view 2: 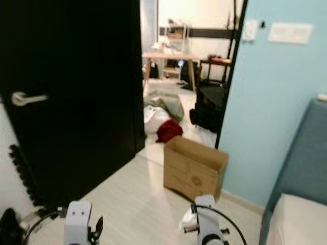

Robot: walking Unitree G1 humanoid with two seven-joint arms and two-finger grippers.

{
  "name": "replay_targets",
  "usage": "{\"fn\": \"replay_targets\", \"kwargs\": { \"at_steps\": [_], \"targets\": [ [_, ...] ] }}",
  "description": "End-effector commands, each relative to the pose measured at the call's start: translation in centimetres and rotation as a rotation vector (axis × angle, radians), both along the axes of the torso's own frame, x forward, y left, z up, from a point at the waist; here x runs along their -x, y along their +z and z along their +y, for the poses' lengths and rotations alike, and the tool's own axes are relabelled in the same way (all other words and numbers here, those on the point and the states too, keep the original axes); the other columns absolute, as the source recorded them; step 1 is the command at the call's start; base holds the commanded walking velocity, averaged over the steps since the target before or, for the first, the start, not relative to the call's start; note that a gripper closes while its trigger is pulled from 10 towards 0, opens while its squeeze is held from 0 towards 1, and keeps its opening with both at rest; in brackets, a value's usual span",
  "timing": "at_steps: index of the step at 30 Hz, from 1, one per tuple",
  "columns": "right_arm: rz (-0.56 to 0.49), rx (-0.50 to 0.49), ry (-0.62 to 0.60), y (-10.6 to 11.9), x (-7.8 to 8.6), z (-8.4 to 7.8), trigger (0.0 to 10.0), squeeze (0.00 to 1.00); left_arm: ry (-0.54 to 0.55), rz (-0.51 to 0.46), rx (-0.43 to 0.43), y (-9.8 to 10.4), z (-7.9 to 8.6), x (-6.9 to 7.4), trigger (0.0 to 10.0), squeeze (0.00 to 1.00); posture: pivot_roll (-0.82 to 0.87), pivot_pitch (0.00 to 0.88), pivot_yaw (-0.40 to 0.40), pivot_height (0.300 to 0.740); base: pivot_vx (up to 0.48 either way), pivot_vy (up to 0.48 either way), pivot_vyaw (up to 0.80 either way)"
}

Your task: Clean up the room

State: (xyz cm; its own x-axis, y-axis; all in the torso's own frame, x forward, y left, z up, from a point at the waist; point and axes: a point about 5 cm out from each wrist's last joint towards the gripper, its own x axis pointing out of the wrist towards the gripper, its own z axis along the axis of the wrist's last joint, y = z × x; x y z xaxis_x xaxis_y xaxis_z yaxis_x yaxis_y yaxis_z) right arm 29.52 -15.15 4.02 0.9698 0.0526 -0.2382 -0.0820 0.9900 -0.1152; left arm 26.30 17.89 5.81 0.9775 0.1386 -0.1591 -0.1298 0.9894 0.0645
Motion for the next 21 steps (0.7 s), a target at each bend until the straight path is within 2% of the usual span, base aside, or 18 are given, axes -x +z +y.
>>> {"fn": "replay_targets", "kwargs": {
  "at_steps": [1,7,14,17,21],
  "targets": [
    [0.013,-0.002,-0.019,-0.2,0.16,-0.51,10.0,0.0,-0.008,0.008,0.006,-0.15,-0.26,0.08,10.0,0.0,-0.04,0.059,-0.012,0.74,0.0,0.0,-0.8],
    [0.016,-0.003,-0.014,-0.22,0.12,-0.48,10.0,0.0,-0.004,0.012,0.005,-0.12,-0.27,0.06,10.0,0.0,-0.04,0.061,-0.013,0.74,0.0,0.0,-0.8],
    [0.066,-0.002,0.006,-0.82,0.16,-0.08,10.0,0.0,0.003,0.007,0.007,-0.03,-0.2,-0.02,10.0,0.0,-0.04,0.062,-0.013,0.74,0.0,0.0,0.0],
    [0.064,0.011,0.005,-0.84,0.16,-0.02,10.0,0.0,-0.031,-0.009,0.016,0.24,-0.65,-0.16,10.0,0.0,-0.04,0.059,-0.014,0.74,0.0,0.0,0.0],
    [0.062,0.016,0.003,-0.8,0.14,-0.02,10.0,0.0,-0.018,-0.007,0.013,0.18,-0.67,-0.17,10.0,0.0,-0.04,0.055,-0.014,0.74,0.0,0.0,0.0]
  ]
}}
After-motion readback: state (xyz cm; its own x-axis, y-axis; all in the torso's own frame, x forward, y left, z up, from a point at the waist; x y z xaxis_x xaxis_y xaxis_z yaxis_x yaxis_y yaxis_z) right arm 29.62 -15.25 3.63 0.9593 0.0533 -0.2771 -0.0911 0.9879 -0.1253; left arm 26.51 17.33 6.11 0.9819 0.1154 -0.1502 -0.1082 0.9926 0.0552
